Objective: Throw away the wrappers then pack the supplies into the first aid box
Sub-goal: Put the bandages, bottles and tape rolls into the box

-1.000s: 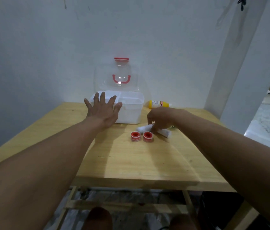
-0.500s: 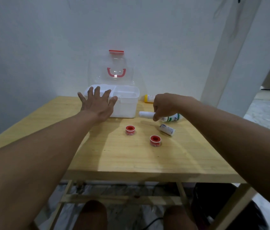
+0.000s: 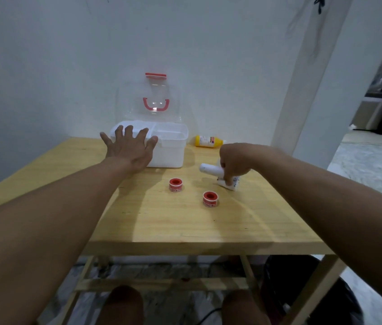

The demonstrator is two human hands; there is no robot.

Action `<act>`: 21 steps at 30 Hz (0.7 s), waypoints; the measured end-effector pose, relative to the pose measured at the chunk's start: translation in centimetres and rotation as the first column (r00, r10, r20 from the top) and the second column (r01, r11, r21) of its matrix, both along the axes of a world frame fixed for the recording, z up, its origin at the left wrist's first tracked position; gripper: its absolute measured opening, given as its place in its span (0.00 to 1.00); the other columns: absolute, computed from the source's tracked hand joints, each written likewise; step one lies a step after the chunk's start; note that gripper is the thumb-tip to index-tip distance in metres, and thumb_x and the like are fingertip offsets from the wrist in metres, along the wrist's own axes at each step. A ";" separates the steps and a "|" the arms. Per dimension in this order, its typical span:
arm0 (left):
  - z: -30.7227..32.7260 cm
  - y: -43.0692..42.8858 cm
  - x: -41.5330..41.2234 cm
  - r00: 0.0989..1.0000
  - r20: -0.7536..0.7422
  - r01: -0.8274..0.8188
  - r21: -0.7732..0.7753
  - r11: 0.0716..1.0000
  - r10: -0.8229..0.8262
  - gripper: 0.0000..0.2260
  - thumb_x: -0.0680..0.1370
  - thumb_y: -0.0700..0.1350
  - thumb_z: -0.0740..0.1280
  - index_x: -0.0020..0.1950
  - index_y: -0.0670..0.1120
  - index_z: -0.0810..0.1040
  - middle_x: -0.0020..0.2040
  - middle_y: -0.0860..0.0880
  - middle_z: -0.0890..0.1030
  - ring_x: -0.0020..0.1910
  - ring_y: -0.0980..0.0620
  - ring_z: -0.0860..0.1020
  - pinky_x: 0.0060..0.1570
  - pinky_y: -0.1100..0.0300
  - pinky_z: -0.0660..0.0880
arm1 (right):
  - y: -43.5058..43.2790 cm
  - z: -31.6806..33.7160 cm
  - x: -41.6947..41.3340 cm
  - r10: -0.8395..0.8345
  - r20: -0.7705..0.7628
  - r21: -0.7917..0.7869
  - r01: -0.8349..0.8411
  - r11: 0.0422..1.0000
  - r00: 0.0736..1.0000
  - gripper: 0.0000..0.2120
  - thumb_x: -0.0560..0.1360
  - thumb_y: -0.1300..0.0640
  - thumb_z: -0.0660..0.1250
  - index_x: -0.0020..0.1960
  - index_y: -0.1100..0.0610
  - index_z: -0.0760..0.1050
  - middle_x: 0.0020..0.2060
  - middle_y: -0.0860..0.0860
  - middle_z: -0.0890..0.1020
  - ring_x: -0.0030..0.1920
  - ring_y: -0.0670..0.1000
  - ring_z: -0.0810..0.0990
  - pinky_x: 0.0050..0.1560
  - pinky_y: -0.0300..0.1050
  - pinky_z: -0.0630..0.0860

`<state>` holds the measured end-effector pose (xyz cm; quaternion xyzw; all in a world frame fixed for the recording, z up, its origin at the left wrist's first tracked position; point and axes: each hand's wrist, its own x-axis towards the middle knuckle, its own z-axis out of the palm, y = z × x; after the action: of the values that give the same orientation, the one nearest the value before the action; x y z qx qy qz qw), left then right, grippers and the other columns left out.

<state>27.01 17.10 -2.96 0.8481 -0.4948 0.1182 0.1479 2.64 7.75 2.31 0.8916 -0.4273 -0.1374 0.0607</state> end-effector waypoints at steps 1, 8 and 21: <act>0.0 0.1 0.0 1.000 -0.009 0.008 -0.018 1.000 -0.008 0.30 0.80 0.65 0.41 0.79 0.55 0.57 0.80 0.44 0.56 0.79 0.42 0.47 0.71 0.30 0.39 | -0.2 0.4 0.1 0.000 0.019 0.006 0.000 1.000 1.000 0.18 0.64 0.49 0.80 0.46 0.55 0.76 0.36 0.49 0.79 0.41 0.52 0.81 0.50 0.49 0.81; 0.6 0.0 1.1 0.998 -0.056 0.024 -0.203 0.979 -0.036 0.25 0.82 0.58 0.45 0.77 0.54 0.63 0.76 0.44 0.65 0.77 0.45 0.57 0.73 0.34 0.44 | -0.6 6.3 2.9 0.051 0.215 -0.053 -0.040 0.998 0.975 0.13 0.65 0.49 0.77 0.44 0.57 0.83 0.38 0.51 0.83 0.37 0.51 0.79 0.39 0.44 0.73; 0.0 -0.2 3.5 0.984 -0.172 0.012 -0.188 0.982 -0.045 0.24 0.83 0.57 0.44 0.77 0.57 0.62 0.79 0.45 0.59 0.79 0.44 0.52 0.74 0.37 0.46 | -0.6 7.4 13.6 0.190 -0.021 -0.251 -0.189 0.949 0.982 0.15 0.74 0.58 0.71 0.60 0.62 0.79 0.34 0.50 0.72 0.32 0.51 0.75 0.40 0.44 0.75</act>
<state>30.54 16.92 -2.97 0.8305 -0.4789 0.0865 0.2711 16.23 7.17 9.69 0.9137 -0.3539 -0.0740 0.1856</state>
